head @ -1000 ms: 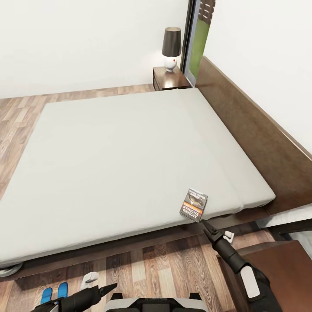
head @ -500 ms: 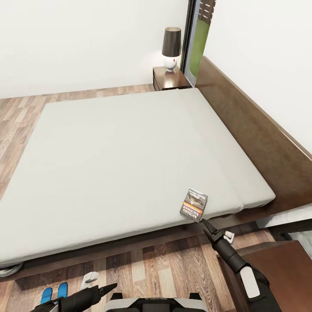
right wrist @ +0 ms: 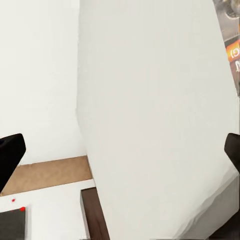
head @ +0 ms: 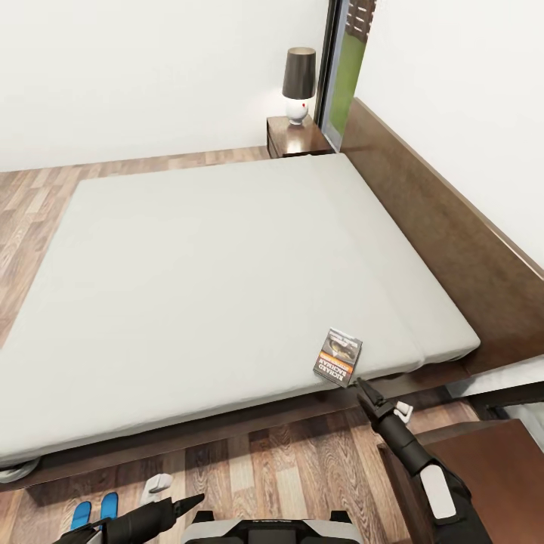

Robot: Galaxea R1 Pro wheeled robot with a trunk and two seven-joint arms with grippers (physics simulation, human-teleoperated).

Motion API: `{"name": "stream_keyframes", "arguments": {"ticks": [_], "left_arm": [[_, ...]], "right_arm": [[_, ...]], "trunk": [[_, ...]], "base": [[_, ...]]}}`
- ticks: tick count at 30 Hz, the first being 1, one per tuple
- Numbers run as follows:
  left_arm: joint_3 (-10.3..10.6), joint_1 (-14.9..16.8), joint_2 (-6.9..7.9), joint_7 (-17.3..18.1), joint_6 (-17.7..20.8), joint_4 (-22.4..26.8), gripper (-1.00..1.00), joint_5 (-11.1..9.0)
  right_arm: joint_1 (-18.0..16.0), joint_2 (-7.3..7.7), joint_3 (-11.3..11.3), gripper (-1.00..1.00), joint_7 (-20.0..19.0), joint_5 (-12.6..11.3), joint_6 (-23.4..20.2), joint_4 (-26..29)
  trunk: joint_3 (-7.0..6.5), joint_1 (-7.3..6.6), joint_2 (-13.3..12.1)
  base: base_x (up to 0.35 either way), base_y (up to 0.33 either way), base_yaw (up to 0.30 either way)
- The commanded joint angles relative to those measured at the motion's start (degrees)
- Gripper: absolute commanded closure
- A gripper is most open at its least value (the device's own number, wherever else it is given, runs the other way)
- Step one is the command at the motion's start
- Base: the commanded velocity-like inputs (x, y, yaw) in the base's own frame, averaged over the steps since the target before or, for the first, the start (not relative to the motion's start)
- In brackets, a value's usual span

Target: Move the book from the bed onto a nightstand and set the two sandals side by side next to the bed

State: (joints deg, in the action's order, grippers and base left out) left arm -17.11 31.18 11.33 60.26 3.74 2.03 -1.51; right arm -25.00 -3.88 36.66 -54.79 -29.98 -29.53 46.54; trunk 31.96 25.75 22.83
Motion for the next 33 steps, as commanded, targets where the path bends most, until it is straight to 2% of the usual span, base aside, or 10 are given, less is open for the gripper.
{"name": "stream_keyframes", "arguments": {"ticks": [1, 2, 3, 6, 8, 14, 20, 26, 29, 33], "left_arm": [[0.0, 0.0, 0.01, 0.2, 0.4, 0.0, -1.0, -0.2], [0.0, 0.0, 0.01, 0.2, 0.4, 0.0, -1.0, -0.2], [0.0, 0.0, 0.01, 0.2, 0.4, 0.0, -1.0, -0.2], [0.0, 0.0, 0.01, 0.2, 0.4, 0.0, -1.0, -0.2], [0.0, 0.0, 0.04, 0.2, 0.4, 0.0, -1.0, -0.2], [-0.1, 0.0, 0.08, 0.2, 0.4, 0.0, -1.0, -0.2], [0.0, 0.0, 0.03, 0.2, 0.4, 0.0, -1.0, -0.2], [0.0, 0.0, 0.01, 0.2, 0.4, 0.0, -1.0, -0.2], [0.0, 0.0, 0.01, 0.2, 0.4, 0.0, -1.0, -0.2], [0.0, 0.0, 0.01, 0.2, 0.4, 0.0, -1.0, -0.2]], "right_arm": [[0.0, -0.02, 0.2, -1.0, -0.1, -1.3, -0.5, 0.0], [0.0, 0.02, 0.1, -1.0, -0.2, -3.8, -0.6, 0.0], [0.0, 0.06, 0.0, -1.0, -0.1, -7.4, -0.7, 0.0], [0.0, 0.09, -0.3, -1.0, 0.1, -11.1, -0.7, 0.0], [0.0, 0.04, -0.4, -1.0, 0.2, -11.9, -0.6, 0.1], [-0.1, -0.06, -1.3, -1.0, 0.3, -12.6, -0.5, 0.3], [-0.1, -0.15, -3.7, -1.0, 0.4, -12.7, -0.3, 0.1], [-0.1, -0.24, -12.5, -1.0, 0.5, -13.0, -0.1, -0.1], [-0.1, -0.18, -14.1, -1.0, 0.5, -13.2, 0.0, -0.1], [-0.1, -0.17, -14.4, -1.0, 0.5, -13.3, 0.0, -0.1]], "trunk": [[0.07, 0.03, 0.1], [0.07, 0.03, 0.1], [0.07, 0.03, 0.1], [0.07, 0.03, 0.1], [0.07, 0.03, 0.1], [0.07, 0.03, 0.1], [0.07, 0.03, 0.1], [0.07, 0.03, 0.1], [0.07, 0.03, 0.1], [0.07, 0.03, 0.1]], "base": [[0.0, 0.0, 0.0], [0.0, 0.0, 0.0], [0.0, 0.0, 0.0], [0.0, 0.0, 0.0], [0.0, 0.0, 0.0], [0.0, 0.0, 0.0], [0.0, 0.0, 0.0], [0.0, 0.0, 0.0], [0.0, 0.0, 0.0], [0.0, 0.0, 0.0]]}}
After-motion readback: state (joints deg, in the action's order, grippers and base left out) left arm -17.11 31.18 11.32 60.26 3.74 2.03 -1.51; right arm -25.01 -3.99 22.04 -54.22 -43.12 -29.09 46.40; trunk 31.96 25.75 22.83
